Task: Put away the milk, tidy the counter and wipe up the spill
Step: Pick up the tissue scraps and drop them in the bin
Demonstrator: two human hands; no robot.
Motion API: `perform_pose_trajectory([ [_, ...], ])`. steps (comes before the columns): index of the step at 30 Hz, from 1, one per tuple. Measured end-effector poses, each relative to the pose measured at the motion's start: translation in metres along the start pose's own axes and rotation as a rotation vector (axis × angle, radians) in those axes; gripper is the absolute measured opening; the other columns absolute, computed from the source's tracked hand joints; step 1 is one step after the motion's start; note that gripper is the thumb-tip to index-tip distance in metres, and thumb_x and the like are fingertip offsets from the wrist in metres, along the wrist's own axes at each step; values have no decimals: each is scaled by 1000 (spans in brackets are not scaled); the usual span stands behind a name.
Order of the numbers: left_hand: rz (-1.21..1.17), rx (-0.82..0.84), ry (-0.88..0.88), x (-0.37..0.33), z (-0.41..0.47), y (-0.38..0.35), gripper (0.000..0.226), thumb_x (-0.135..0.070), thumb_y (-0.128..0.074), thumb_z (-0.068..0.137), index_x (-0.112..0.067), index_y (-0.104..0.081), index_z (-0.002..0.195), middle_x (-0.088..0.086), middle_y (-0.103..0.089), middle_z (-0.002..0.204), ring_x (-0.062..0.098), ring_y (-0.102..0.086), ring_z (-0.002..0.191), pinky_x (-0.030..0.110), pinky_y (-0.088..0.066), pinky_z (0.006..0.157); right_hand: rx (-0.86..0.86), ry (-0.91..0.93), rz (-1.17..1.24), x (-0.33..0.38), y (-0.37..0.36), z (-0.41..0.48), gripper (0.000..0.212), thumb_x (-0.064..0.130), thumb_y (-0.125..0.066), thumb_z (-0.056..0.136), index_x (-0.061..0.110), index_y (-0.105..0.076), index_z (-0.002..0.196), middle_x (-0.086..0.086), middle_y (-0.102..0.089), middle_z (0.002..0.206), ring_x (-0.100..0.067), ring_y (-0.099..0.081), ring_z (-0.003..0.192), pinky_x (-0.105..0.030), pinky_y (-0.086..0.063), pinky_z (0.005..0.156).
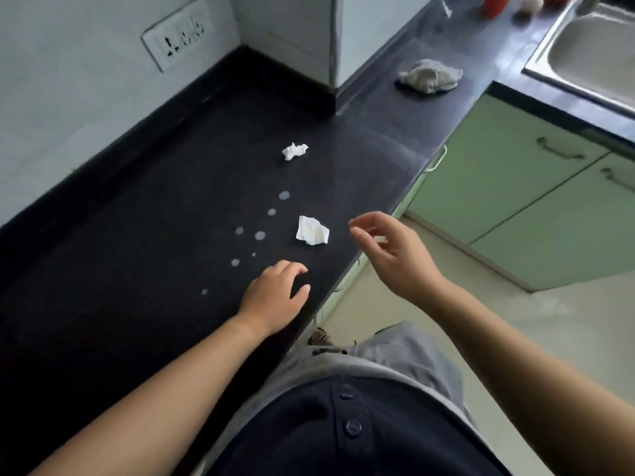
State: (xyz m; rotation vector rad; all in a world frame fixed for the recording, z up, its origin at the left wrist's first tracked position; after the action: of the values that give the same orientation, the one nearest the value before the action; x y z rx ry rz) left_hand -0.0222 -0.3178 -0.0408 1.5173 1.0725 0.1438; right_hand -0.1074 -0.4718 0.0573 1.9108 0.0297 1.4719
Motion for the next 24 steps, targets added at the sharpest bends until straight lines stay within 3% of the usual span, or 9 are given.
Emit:
perform_pose_trajectory([
  [4,18,-36,72,12,27,-3,38,-31,-53,87,-16,-51,122,-1,-50,128,22,-46,116,38,-44,91,167,9,-151,-22,-35,68,28,29,-59,87,16,-58,112,-1,-61,109,-16,-58,93,-28,-47,84],
  [9,14,-125,180,16,34,-7,45,-31,-56,84,-14,-51,126,2,-44,138,23,-41,126,37,-38,100,450,145,-332,-33,-91,120,42,27,-65,83,18,-53,122,0,-53,123,-16,-54,107,-18,-36,81],
  [14,19,-156,345,17,24,-14,53,-34,-56,82,-16,-48,131,5,-42,142,24,-40,130,40,-38,103,714,249,-387,-41,-132,131,60,28,-72,73,21,-48,128,1,-44,132,-23,-42,119,-33,-42,95],
  [18,18,-184,475,12,24,-17,56,-35,-56,84,-18,-42,136,5,-38,145,23,-35,134,38,-34,105,806,378,-501,-45,-139,131,42,25,-67,78,19,-57,119,-2,-46,121,-23,-43,111,-39,-48,85],
  [21,-25,-214,583,10,29,-20,57,-38,-53,87,-20,-38,138,2,-33,147,22,-29,137,40,-32,109,795,354,-426,-49,-132,150,19,16,-61,83,15,-66,101,-4,-55,107,-26,-55,97,-31,-45,73],
  [24,-63,-297,649,2,38,-17,55,-36,-55,85,-18,-43,135,4,-41,143,23,-36,133,42,-37,105,781,381,-417,-47,-117,180,15,18,-61,84,14,-68,97,-7,-60,102,-27,-59,91,-28,-41,70],
])
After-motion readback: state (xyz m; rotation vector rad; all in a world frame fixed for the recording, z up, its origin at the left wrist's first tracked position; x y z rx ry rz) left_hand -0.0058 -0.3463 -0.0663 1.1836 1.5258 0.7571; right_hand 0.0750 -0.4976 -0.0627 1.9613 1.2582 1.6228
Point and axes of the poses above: each hand's wrist, its own z-axis towards the middle knuckle, its own y-axis out of the back of the hand, x = y × z, the point moved 10 cm from there along z, towards the middle knuckle
